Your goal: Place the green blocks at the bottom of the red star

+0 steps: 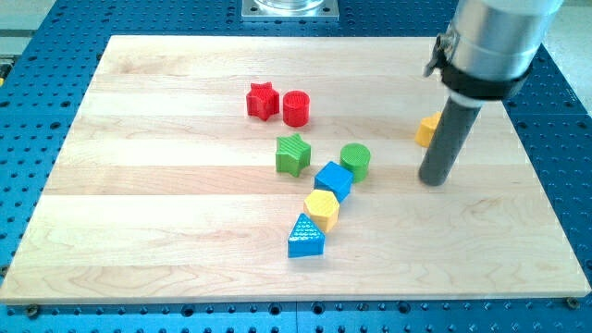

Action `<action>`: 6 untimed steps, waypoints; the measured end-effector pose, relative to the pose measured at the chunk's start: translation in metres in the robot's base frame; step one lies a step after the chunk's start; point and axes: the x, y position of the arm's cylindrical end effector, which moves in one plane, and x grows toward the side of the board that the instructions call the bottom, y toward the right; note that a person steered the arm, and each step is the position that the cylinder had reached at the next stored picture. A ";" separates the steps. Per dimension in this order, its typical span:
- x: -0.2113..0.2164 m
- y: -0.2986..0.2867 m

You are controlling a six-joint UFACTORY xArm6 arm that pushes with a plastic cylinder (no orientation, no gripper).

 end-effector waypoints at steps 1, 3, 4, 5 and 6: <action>-0.025 -0.054; -0.038 -0.145; -0.001 -0.127; 0.024 -0.160; -0.003 -0.173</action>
